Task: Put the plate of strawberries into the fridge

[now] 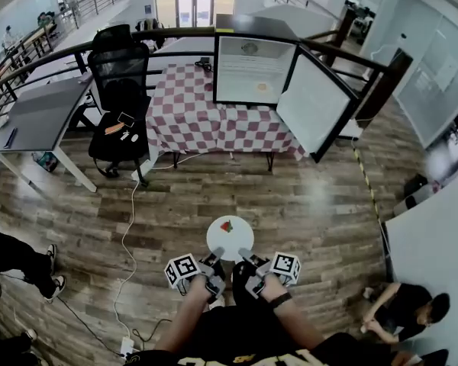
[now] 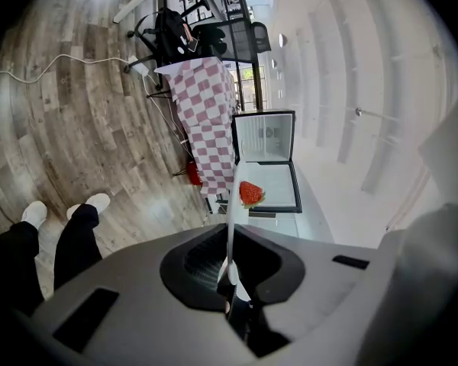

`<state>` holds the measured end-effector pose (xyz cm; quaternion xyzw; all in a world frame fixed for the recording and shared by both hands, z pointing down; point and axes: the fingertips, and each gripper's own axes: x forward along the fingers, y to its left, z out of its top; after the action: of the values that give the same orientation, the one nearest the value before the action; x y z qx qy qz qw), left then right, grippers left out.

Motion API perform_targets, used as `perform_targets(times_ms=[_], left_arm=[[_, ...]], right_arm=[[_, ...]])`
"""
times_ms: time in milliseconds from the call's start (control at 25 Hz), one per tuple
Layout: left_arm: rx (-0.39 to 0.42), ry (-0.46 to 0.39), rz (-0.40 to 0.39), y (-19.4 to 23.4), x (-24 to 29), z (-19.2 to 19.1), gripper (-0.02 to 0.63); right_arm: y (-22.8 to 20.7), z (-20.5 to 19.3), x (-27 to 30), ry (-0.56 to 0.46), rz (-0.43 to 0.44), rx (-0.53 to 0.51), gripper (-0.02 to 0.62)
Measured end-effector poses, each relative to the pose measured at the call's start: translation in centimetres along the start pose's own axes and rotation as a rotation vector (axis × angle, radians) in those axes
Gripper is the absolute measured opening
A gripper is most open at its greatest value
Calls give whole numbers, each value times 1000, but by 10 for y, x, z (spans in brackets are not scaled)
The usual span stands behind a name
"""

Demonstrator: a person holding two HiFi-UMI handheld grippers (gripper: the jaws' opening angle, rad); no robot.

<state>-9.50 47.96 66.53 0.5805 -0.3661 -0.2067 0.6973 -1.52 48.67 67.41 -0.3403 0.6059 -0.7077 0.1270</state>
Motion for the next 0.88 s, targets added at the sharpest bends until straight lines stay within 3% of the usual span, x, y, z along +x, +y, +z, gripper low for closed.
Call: perform_targets(times_ms=[240, 520, 880], left_arm=[[-15, -55, 14, -17, 43, 47, 35], [58, -91, -32, -77, 134, 110, 35], [80, -86, -34, -115, 230, 142, 35]], right_arm=[[22, 49, 46, 54, 9, 28, 29], [75, 155, 92, 52, 83, -19, 29], [94, 258, 115, 30, 121, -17, 29]])
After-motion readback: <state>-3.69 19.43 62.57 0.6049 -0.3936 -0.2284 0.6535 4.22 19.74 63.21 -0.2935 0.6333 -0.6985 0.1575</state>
